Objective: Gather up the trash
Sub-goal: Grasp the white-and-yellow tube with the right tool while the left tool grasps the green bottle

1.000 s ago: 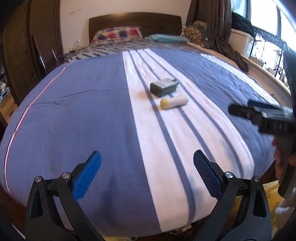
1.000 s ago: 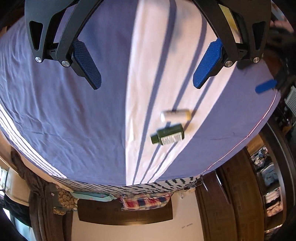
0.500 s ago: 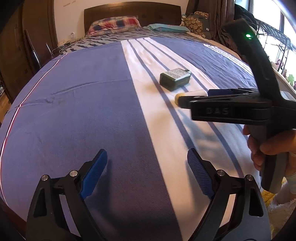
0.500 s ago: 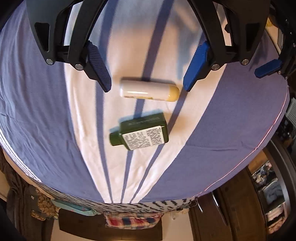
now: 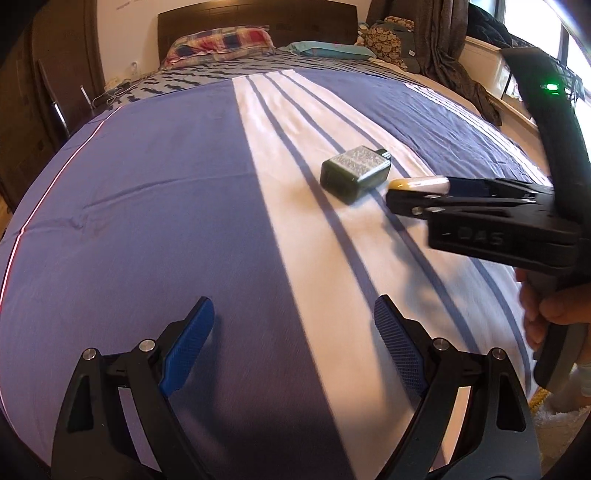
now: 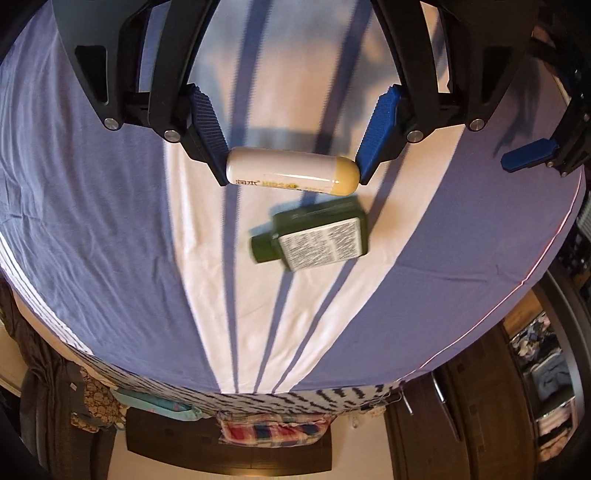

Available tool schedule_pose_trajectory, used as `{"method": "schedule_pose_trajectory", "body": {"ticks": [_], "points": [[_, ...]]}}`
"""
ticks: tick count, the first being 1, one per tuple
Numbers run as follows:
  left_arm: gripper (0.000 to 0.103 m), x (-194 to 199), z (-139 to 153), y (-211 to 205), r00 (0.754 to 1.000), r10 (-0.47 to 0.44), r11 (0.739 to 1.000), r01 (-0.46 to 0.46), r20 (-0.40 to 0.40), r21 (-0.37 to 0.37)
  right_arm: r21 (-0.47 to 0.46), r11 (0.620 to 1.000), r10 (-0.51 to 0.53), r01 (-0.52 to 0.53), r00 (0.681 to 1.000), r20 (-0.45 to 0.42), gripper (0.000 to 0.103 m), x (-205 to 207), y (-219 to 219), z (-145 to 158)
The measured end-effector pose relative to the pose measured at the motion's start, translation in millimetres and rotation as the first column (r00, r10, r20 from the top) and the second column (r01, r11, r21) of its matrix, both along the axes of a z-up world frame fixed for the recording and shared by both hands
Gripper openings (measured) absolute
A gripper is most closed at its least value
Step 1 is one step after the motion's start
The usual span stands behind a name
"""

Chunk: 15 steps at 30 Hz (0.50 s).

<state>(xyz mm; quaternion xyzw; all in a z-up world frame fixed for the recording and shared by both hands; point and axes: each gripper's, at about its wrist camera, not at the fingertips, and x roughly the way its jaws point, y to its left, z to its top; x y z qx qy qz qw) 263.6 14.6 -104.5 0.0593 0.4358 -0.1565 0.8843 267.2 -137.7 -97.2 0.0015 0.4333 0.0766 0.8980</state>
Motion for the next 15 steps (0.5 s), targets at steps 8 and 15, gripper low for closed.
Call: {"method": "schedule_pose_trajectory", "body": {"ticks": [8,15], "points": [[0.076,37.8,-5.9,-32.8,0.999,-0.053,0.999,0.052,-0.012,-0.002,-0.011,0.999,-0.045,0.045,0.999,0.020,0.069,8.7,-41.5,6.3],[0.072,74.7,-6.5,-58.9,0.997,-0.082,0.997,0.082,-0.001,-0.001,0.003,0.999,-0.048,0.048,0.998,0.031,0.069,14.1,-63.1,10.1]]}}
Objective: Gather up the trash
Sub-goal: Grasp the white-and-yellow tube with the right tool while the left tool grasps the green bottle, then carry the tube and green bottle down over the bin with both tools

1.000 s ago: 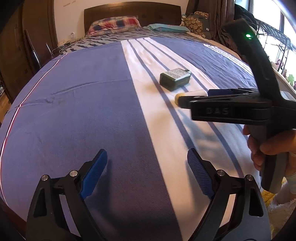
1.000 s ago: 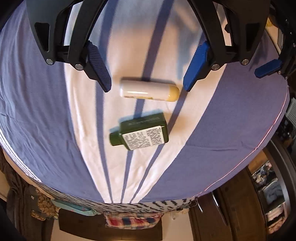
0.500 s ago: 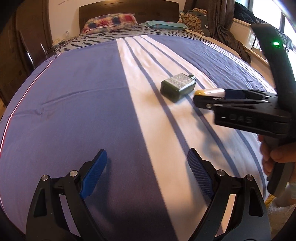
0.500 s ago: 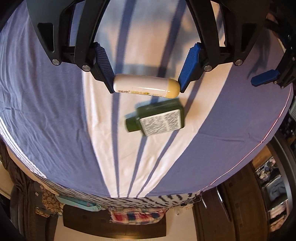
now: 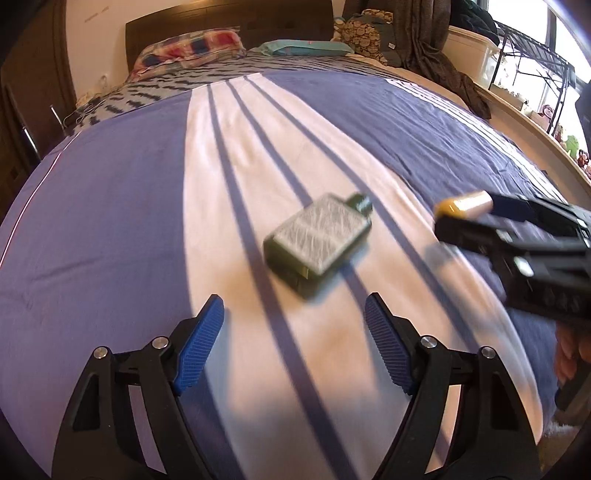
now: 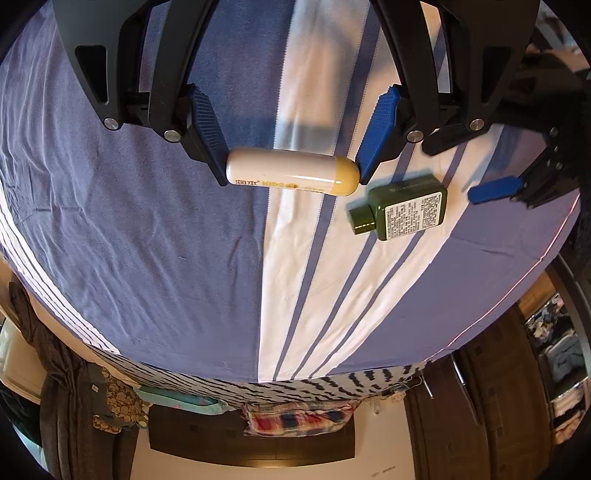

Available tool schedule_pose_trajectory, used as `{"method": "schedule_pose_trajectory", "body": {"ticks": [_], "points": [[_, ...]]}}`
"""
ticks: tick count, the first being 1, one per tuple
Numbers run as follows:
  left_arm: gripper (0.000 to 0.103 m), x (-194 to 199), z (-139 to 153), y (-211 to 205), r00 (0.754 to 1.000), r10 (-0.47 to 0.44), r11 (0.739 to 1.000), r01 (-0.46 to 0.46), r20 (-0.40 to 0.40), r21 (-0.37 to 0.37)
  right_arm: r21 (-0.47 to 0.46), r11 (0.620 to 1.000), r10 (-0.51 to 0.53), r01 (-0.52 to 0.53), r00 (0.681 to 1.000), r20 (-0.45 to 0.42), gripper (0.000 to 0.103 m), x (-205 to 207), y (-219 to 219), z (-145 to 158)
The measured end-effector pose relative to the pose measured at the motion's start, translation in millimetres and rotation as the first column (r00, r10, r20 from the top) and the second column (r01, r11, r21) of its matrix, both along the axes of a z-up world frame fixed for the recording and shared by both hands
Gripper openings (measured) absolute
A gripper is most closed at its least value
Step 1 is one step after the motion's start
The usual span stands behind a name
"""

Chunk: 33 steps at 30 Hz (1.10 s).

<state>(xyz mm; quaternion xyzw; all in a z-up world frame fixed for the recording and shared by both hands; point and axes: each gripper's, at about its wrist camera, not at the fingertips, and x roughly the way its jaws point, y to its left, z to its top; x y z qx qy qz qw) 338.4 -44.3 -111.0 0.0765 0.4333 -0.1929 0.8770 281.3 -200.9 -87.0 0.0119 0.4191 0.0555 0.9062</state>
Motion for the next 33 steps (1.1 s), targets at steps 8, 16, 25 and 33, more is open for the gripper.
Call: {"method": "schedule_pose_trajectory", "body": {"ticks": [8,16,25,33], "points": [[0.061,31.6,-9.1,-24.6,0.997,-0.067,0.998,0.067,-0.032,-0.006,0.025,1.000,-0.003,0.003,1.000,-0.002,0.069,-1.3,-9.5,-5.4],[0.049,4.8,-6.7,-24.6,0.998,-0.067,0.998,0.067,-0.005,0.022,0.006,1.000,-0.030,0.030,1.000,-0.005,0.069,-19.7,-13.0,-4.3],[0.046,-79.7,1.5,0.9,1.000,0.005,1.000,-0.005,-0.008,-0.021,0.023,0.999,-0.037,0.037,0.999,-0.002,0.069,-79.6,-17.0,3.4],[0.046,-169.9,24.3,10.8,0.998,0.017,0.998,-0.014,0.057,-0.059,0.043,0.999,-0.006,0.005,1.000,0.021,0.069,-147.3,-5.3,13.2]]}}
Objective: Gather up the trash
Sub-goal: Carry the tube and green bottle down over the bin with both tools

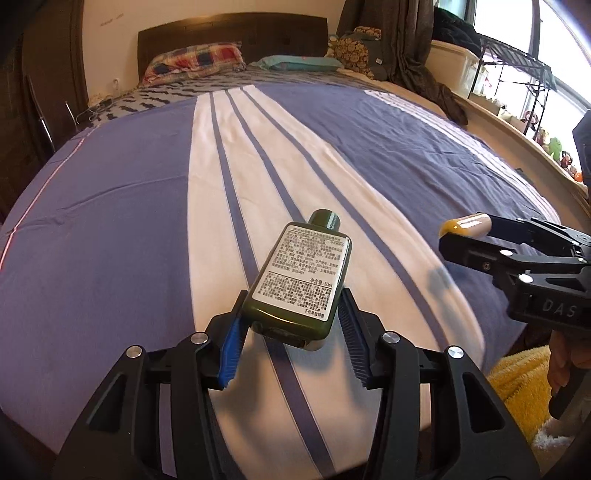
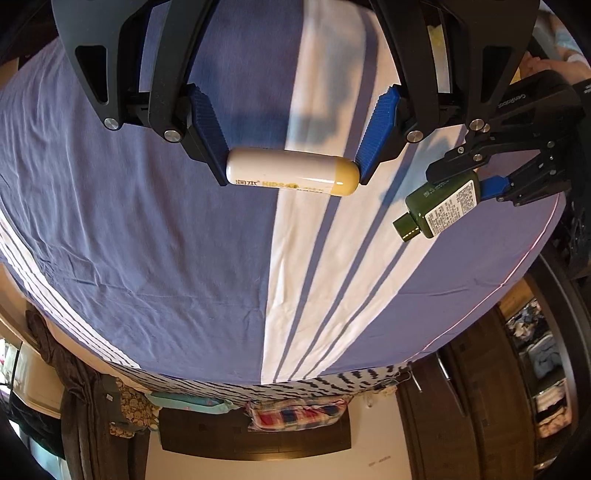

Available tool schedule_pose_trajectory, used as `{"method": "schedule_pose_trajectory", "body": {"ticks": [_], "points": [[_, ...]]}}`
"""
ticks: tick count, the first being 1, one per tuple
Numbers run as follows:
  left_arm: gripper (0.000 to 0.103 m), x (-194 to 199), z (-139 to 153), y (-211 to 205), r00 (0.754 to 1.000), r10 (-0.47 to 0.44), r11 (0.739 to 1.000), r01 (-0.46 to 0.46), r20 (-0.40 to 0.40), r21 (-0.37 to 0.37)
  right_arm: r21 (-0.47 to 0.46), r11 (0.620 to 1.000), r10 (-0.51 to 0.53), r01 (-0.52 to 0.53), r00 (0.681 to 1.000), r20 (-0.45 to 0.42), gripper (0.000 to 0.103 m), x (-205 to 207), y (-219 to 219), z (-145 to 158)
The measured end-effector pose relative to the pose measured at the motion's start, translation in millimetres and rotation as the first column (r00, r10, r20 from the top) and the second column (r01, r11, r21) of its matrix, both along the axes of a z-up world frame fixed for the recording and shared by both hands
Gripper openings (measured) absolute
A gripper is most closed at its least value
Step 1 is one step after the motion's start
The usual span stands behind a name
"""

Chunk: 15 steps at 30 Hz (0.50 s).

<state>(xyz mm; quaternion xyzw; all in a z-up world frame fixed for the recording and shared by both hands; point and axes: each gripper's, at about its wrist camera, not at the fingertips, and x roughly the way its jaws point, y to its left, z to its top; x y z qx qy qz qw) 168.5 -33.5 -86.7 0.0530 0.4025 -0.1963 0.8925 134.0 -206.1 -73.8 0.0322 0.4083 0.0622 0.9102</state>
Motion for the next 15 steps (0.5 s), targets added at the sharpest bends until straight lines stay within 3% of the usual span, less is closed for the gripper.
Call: {"method": "schedule_pose_trajectory", "body": {"ticks": [7,15], "points": [[0.046,-67.0,24.3,-3.1,0.997,-0.029,0.999,0.031,0.066,-0.021,0.003,1.000,0.002,-0.002,0.999,0.037,0.069,-52.1,3.8,10.7],[0.046,-114.8,21.5,-4.5,0.997,-0.036,0.999,0.038,0.073,-0.027,0.020,1.000,-0.008,0.006,0.998,0.064,0.069,-103.0,-1.2,12.8]]}}
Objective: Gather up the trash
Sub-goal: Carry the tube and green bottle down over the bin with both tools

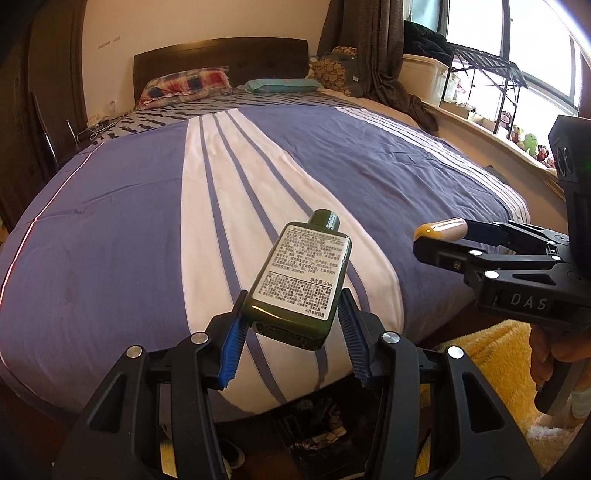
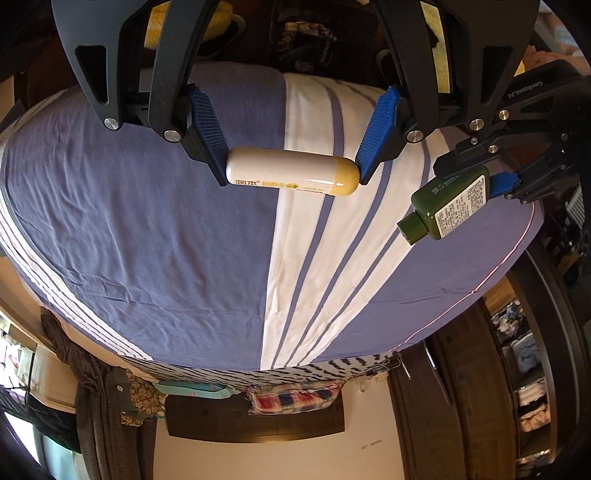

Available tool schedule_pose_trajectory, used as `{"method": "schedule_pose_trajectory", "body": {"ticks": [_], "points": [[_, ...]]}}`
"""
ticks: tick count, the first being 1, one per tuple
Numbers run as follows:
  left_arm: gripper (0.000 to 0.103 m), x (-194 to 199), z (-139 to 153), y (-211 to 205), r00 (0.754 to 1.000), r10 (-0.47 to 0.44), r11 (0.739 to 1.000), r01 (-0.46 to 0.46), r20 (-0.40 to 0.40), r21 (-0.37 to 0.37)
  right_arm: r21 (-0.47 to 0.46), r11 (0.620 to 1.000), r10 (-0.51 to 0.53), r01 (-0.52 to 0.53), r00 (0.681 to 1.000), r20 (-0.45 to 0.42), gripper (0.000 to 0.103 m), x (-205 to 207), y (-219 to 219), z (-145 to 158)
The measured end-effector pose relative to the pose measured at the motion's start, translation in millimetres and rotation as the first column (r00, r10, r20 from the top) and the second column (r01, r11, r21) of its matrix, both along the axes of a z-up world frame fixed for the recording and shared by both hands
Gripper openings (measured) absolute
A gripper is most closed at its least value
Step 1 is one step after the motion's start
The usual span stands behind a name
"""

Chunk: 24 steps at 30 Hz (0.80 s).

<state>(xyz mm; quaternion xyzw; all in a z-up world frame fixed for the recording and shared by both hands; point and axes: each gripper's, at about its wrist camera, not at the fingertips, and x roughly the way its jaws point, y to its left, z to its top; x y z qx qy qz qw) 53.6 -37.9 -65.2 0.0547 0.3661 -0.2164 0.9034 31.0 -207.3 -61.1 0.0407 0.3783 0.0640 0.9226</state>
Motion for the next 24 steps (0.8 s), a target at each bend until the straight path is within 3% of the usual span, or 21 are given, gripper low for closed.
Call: {"method": "schedule_pose_trajectory", "body": {"ticks": [13,24], "points": [[0.045,-48.5,-44.7,2.7,0.996,-0.011,1.000,0.011,-0.083,-0.007,0.027,1.000,0.001,0.001,0.997,-0.071,0.069,-52.6,-5.5,-41.8],[0.046,-50.3,-108.2,5.8,0.975,-0.011,1.000,0.015,-0.220,0.016,0.018,0.999,0.033,-0.030,0.978,-0.207,0.069,-59.7,9.7,-97.3]]}}
